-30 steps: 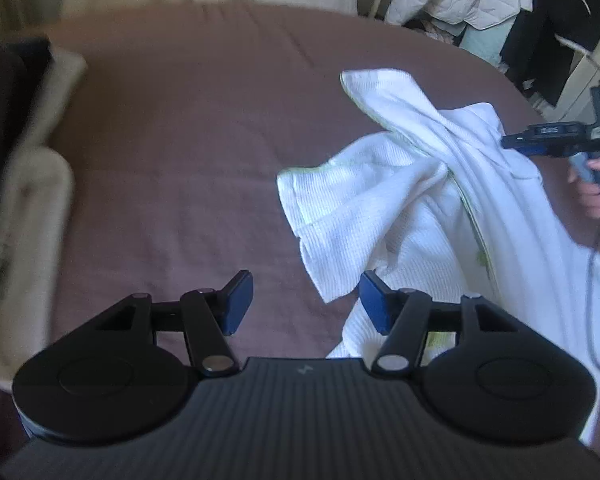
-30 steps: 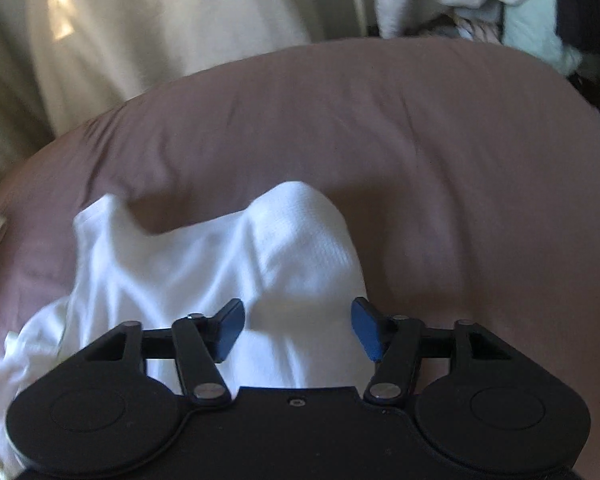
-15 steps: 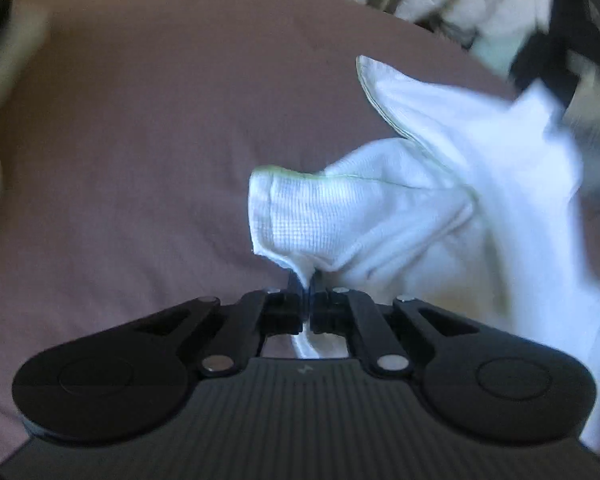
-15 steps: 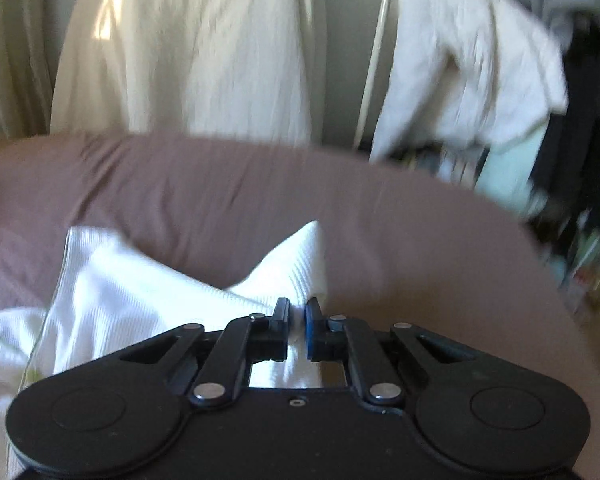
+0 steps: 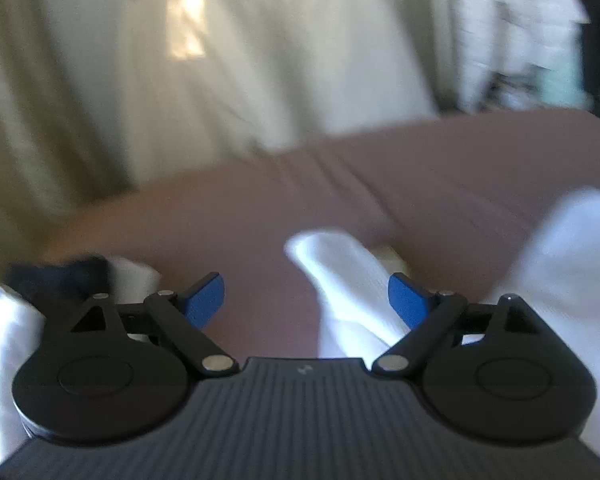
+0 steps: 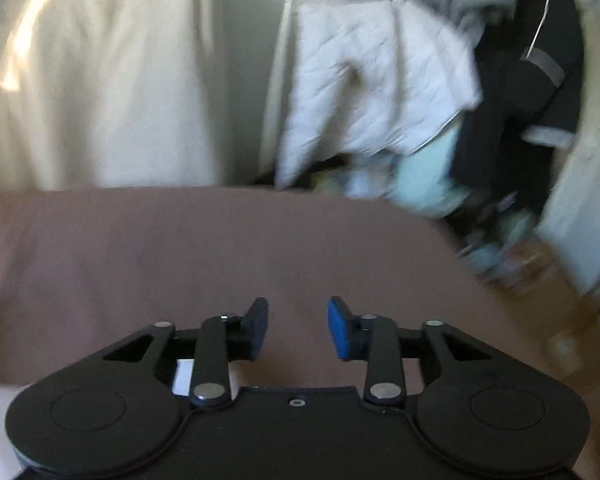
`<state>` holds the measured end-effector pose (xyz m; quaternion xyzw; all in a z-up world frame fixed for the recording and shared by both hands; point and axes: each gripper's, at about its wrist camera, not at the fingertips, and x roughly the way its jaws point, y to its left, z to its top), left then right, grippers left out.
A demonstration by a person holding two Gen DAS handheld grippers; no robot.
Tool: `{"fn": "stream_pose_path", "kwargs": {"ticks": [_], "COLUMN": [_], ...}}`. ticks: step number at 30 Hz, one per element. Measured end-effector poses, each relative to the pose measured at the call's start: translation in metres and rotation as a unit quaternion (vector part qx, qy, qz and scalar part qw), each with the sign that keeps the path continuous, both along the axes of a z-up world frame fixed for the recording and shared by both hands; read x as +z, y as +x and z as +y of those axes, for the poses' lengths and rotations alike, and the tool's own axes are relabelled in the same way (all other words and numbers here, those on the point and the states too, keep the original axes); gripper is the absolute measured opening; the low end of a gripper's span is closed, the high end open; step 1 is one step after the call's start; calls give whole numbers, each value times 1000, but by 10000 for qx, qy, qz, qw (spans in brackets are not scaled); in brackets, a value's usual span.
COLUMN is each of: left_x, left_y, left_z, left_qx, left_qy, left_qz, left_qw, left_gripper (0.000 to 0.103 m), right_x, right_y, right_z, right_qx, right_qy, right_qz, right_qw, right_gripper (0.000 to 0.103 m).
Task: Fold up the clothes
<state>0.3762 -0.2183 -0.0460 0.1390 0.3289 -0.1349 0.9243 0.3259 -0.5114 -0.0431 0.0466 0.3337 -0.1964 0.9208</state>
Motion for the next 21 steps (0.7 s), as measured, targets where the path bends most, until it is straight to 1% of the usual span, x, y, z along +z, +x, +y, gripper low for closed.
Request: {"fn": "stream_pose_path", "kwargs": {"ticks": [1, 3, 5, 7, 9, 12, 13, 15, 17, 19, 21], "left_x": [-11, -33, -53, -68, -77, -81, -80, -75, -73, -79, -87], "left_y": [-16, -52, -95, -132, -162, -203, -215, -233, -255, -273, -289], "left_z": [8, 28, 46, 64, 80, 105, 114, 131, 151, 168, 185], "left_qx": [-62, -194, -453, -662, -667, -319, -190, 105, 424, 754, 1083], "left_qy": [7, -75, -205, -410, -686, -982, -1028, -1025, -1119, -1401, -1723], "left_qz": [134, 465, 776, 1065, 1418, 1654, 1660, 1676, 1783, 1950, 2124], "left_qw": [9999, 9987, 9957, 9913, 9853, 9808, 9806, 9805, 9767, 9678, 9558], "left_gripper": [89, 89, 89, 89, 89, 89, 89, 90, 90, 90, 90], "right_x": [-2, -11, -25, -41, -57, -69, -71, -77, -82, -89, -98], "right_y": [-16, -56, -102, -144, -191, -250, -268, -297, -320, -345, -362], "right_z": [6, 23, 41, 53, 59, 54, 49, 34, 19, 10, 2], "right_qx": [180, 506, 796, 889, 809, 566, 448, 273, 157, -10, -145], "right_qy": [368, 1045, 1515, 1715, 1793, 1710, 1707, 1861, 2088, 2368, 2766], "right_qz": [33, 95, 139, 219, 317, 391, 381, 408, 495, 559, 590], "right_qw": [9992, 9932, 9851, 9809, 9800, 9829, 9836, 9813, 9766, 9699, 9591], "right_gripper": [46, 47, 47, 50, 50, 51, 51, 51, 51, 51, 52]}}
